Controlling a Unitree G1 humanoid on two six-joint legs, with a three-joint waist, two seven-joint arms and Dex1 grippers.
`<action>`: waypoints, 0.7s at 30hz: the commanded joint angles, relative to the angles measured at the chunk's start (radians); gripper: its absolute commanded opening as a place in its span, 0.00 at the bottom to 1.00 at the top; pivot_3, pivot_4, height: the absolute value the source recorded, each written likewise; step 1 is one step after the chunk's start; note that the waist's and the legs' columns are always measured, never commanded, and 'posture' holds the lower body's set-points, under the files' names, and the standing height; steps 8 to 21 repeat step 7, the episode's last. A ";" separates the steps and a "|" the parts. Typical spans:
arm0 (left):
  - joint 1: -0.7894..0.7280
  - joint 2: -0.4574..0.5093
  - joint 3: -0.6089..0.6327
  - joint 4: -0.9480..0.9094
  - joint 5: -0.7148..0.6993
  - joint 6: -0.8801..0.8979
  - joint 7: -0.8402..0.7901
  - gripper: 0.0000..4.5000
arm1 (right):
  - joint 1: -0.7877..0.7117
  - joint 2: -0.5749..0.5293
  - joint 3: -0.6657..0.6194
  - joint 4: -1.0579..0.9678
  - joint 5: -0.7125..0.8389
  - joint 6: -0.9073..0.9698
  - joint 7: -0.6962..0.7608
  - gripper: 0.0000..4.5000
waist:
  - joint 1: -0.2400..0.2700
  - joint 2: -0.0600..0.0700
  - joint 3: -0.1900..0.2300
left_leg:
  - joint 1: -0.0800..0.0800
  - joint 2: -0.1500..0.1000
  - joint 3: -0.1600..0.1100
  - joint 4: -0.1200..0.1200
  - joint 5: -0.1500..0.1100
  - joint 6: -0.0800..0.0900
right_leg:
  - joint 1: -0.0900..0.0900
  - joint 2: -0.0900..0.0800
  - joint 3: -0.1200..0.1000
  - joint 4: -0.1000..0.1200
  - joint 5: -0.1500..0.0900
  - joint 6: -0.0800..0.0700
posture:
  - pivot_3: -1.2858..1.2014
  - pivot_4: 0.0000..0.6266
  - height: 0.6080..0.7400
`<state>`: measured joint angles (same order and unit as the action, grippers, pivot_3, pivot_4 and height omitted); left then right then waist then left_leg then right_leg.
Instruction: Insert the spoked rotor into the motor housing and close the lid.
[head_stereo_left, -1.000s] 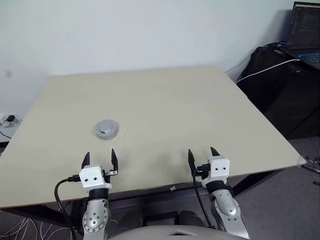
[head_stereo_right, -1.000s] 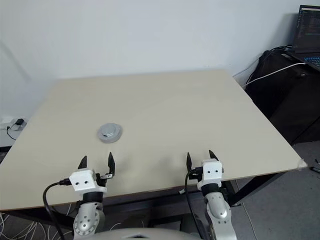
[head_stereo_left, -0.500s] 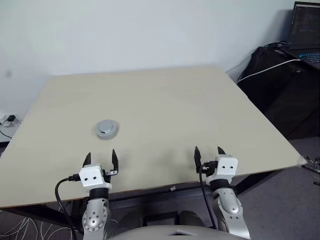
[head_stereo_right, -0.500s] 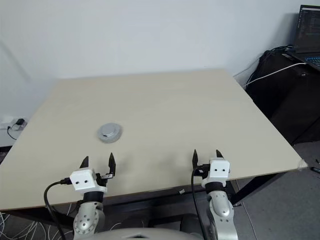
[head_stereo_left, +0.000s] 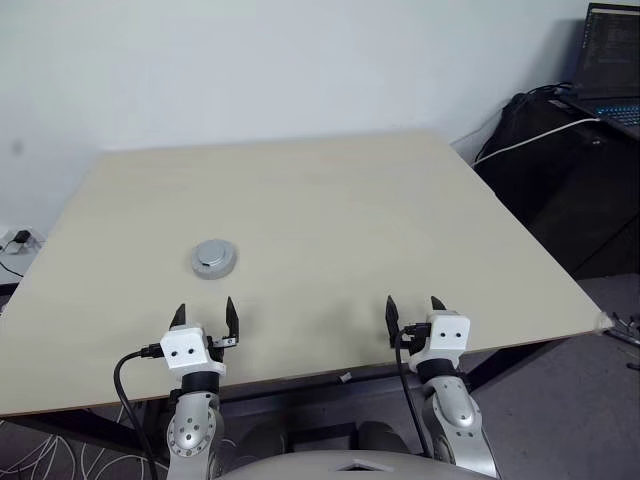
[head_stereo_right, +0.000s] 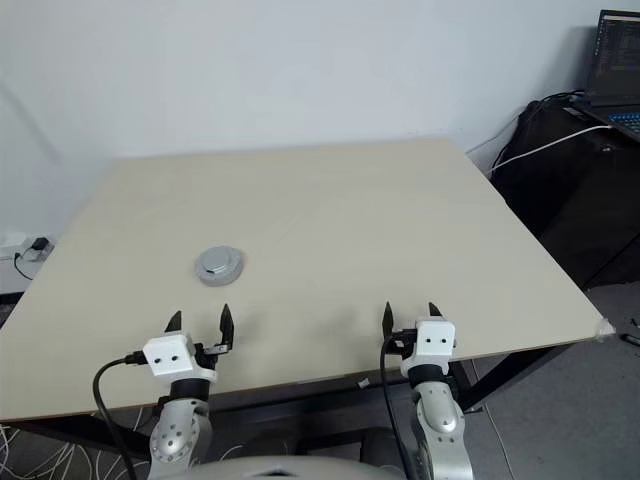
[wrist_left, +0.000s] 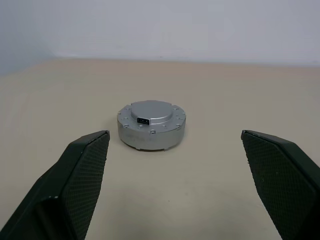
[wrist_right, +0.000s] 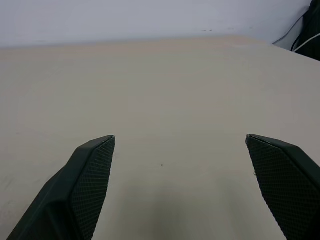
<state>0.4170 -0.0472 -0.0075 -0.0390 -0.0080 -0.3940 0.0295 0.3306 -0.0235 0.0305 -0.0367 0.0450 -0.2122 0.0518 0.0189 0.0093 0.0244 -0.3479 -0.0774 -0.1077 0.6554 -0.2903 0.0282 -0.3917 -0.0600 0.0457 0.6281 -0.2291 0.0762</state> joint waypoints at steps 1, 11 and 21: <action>-0.006 -0.001 0.003 -0.011 -0.001 -0.001 0.001 0.99 | -0.021 0.001 -0.006 0.003 0.004 -0.031 0.009 1.00 | 0.000 0.000 0.000 | 0.000 0.000 0.000 0.000 0.000 0.000 | 0.000 0.000 0.000 0.000 0.000 0.000 | 0.52 0.00 1.00; -0.012 -0.002 0.001 -0.009 0.000 0.005 0.000 0.99 | -0.030 -0.001 -0.012 0.031 0.005 -0.045 0.018 1.00 | 0.000 0.000 0.000 | 0.000 0.000 0.000 0.000 0.000 0.000 | 0.000 0.000 0.000 0.000 0.000 0.000 | 0.52 0.00 1.00; -0.012 -0.002 0.001 -0.009 0.000 0.005 0.000 0.99 | -0.030 -0.001 -0.012 0.031 0.005 -0.045 0.018 1.00 | 0.000 0.000 0.000 | 0.000 0.000 0.000 0.000 0.000 0.000 | 0.000 0.000 0.000 0.000 0.000 0.000 | 0.52 0.00 1.00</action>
